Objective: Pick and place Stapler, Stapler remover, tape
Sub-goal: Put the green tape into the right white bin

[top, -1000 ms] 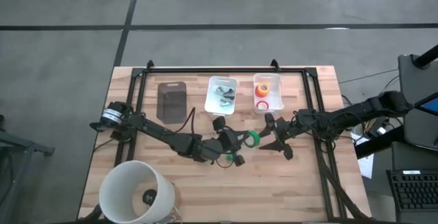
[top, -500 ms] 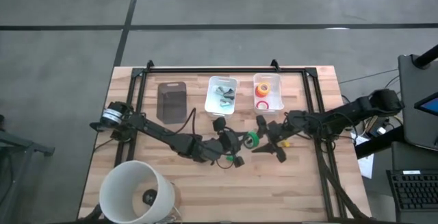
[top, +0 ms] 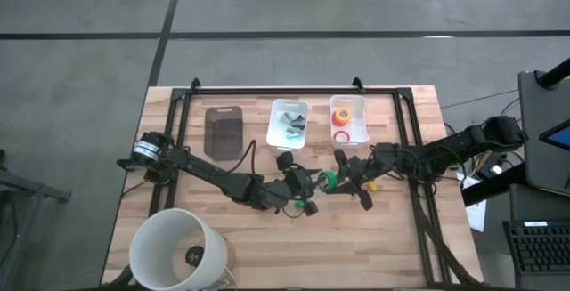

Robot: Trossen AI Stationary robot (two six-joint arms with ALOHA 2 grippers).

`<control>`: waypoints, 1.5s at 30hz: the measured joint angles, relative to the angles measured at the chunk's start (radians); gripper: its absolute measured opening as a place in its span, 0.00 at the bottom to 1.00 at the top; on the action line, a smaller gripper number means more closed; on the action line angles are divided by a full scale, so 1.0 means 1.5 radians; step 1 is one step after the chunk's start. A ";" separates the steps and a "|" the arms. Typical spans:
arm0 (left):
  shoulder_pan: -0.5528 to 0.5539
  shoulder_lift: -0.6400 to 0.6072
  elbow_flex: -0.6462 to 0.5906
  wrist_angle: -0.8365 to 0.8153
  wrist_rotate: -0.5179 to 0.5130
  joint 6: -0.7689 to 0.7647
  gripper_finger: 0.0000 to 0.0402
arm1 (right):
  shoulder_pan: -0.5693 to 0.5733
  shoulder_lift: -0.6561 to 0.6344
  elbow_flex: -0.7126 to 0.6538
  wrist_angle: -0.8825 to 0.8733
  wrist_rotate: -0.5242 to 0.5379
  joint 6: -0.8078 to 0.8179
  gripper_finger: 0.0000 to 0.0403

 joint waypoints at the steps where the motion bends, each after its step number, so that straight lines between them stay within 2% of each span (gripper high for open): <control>1: 0.000 -0.001 0.000 -0.002 -0.006 -0.008 0.30 | -0.002 -0.001 0.000 -0.009 0.005 0.005 0.13; 6: -0.004 -0.012 0.001 -0.030 -0.032 -0.010 0.42 | -0.017 -0.016 0.000 -0.089 0.069 0.035 0.15; 10: -0.010 -0.012 0.001 -0.070 -0.030 -0.047 0.45 | -0.051 -0.046 0.010 -0.187 0.134 0.045 0.15; 15: -0.010 -0.010 0.001 -0.109 -0.028 -0.078 0.44 | -0.117 -0.077 0.101 -0.455 0.250 0.047 0.15; 18: -0.009 -0.010 0.001 -0.109 -0.029 -0.079 0.44 | -0.168 -0.066 0.176 -0.607 0.293 0.045 0.15; 24: -0.010 -0.010 0.001 -0.109 -0.028 -0.079 0.44 | -0.289 0.003 0.289 -0.798 0.286 0.003 0.15; 28: -0.010 -0.010 0.001 -0.110 -0.028 -0.074 0.44 | -0.365 0.070 0.331 -0.839 0.197 -0.036 0.15; 30: -0.010 -0.010 0.001 -0.110 -0.028 -0.074 0.44 | -0.388 0.108 0.347 -0.849 0.175 -0.045 0.15; 39: -0.011 -0.010 0.001 -0.115 -0.028 -0.064 0.44 | -0.434 0.258 0.417 -0.964 0.190 -0.086 0.16; 45: -0.011 -0.010 0.001 -0.120 -0.028 -0.064 0.44 | -0.428 0.289 0.427 -0.959 0.187 -0.099 0.28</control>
